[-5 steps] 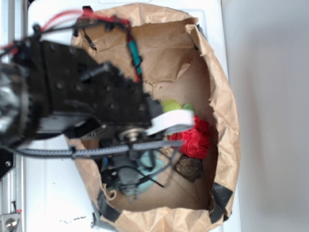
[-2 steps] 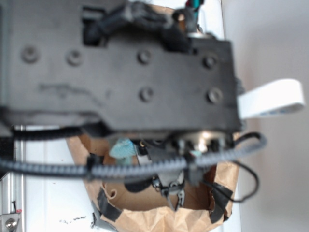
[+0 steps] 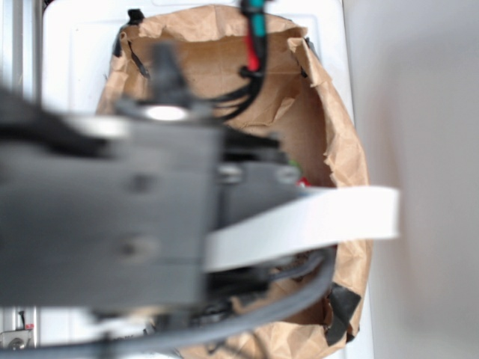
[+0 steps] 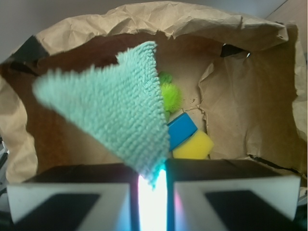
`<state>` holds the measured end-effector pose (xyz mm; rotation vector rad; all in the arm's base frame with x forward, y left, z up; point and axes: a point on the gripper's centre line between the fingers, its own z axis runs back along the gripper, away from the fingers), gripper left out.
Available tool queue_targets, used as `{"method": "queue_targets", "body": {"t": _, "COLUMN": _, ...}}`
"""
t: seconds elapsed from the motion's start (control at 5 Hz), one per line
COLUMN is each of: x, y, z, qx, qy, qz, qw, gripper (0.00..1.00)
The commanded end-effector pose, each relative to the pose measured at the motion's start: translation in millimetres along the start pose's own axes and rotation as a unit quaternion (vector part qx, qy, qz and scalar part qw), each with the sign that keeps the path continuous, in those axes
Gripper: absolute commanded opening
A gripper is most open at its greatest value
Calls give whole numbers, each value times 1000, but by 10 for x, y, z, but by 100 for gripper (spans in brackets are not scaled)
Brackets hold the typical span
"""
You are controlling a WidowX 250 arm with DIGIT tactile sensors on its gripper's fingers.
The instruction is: Grab the blue cloth.
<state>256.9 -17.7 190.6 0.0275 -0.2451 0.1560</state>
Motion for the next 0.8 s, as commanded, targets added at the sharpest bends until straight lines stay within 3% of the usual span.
{"method": "queue_targets", "body": {"t": 0.0, "x": -18, "y": 5, "z": 195, "qx": -25, "qy": -59, "qz": -14, "qw": 998, "gripper": 0}}
{"method": "queue_targets", "body": {"t": 0.2, "x": 61, "y": 23, "z": 250, "qx": -22, "qy": -39, "qz": -3, "qw": 999, "gripper": 0}}
{"method": "queue_targets", "body": {"t": 0.6, "x": 128, "y": 45, "z": 261, "qx": -17, "qy": -32, "qz": 4, "qw": 999, "gripper": 0}}
